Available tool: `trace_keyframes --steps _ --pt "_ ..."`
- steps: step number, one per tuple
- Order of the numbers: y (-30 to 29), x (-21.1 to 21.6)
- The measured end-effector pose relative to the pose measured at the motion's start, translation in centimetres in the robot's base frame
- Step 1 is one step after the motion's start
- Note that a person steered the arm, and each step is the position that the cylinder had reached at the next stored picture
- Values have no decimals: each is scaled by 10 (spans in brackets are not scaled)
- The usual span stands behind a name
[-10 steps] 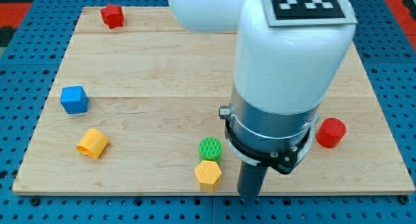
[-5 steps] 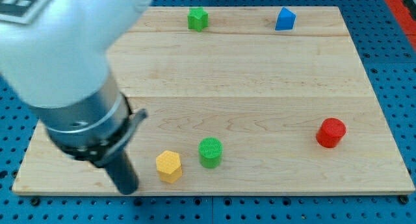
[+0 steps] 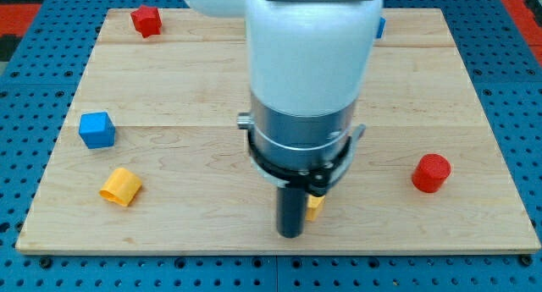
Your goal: Separate the hexagon from the green circle
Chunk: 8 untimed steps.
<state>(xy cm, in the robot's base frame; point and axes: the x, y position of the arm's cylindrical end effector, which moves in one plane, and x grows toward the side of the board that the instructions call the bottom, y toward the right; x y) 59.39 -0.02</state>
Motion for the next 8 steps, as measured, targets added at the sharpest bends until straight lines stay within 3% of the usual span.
trace_keyframes --steps 1,3,4,8 --pt "-79 -5" --pt "40 -9" --pt "15 -21" --pt "193 -23"
